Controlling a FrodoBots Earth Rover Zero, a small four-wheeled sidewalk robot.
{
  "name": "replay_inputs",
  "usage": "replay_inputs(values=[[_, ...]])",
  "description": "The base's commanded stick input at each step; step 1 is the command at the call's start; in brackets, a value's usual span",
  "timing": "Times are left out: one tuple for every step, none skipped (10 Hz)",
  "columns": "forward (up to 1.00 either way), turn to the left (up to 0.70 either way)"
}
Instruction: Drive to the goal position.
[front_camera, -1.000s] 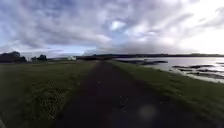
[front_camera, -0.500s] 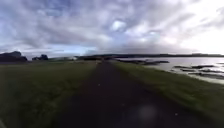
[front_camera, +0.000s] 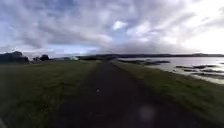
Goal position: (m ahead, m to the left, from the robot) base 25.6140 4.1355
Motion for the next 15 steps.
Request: replay_inputs(values=[[0.7, 0.0], [0.7, 0.0], [0.7, 0.0], [0.7, 0.0], [0.7, 0.0], [0.7, 0.0], [0.7, 0.0], [0.7, 0.0], [0.7, 0.0], [0.64, 0.27], [0.7, 0.35], [0.7, 0.35], [0.7, 0.22], [0.7, 0.0], [0.7, 0.0]])
